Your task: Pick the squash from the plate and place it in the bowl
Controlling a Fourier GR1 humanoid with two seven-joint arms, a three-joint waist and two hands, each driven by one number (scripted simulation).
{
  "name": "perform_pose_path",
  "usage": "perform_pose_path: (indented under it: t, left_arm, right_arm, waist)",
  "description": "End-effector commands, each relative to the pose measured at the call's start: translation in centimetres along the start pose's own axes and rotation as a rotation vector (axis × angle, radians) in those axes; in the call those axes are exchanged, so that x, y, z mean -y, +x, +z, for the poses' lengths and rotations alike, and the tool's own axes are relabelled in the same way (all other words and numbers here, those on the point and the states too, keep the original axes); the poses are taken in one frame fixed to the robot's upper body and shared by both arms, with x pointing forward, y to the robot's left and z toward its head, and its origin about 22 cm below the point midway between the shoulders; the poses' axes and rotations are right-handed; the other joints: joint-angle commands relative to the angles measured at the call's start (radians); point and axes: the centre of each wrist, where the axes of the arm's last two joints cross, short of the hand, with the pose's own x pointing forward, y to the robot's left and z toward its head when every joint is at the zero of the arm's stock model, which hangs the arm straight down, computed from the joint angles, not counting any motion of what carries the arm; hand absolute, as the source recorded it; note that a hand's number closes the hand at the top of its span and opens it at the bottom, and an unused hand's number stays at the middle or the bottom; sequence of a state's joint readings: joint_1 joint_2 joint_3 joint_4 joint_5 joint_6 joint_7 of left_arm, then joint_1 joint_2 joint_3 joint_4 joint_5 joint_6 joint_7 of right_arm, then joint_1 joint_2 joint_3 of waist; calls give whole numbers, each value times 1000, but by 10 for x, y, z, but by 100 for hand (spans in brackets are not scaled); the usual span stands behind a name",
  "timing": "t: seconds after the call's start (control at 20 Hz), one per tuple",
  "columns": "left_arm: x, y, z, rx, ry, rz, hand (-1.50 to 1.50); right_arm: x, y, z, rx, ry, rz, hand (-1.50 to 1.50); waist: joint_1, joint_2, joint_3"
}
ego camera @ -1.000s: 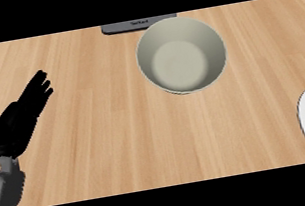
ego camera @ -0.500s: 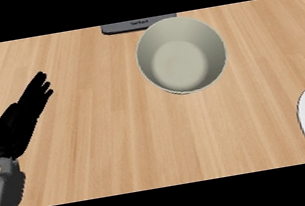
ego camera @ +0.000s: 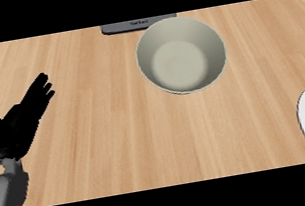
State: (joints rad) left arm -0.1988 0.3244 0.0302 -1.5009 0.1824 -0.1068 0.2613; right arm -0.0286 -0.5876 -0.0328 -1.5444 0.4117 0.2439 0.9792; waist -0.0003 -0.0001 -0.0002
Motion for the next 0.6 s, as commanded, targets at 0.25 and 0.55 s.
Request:
perform_pose_path:
  t: [0.25,0.55]
  left_arm:
    - [-23,-2,-1,-11,1,10,0]
    - [1,4,-4,-12,5,6,0]
  right_arm:
    - [-7,-18,-15,-49,33,8,-150]
    - [-15,-22,-52,-43,42,-2,150]
  waist:
    - [-3,0,0]
    - [1,1,0]
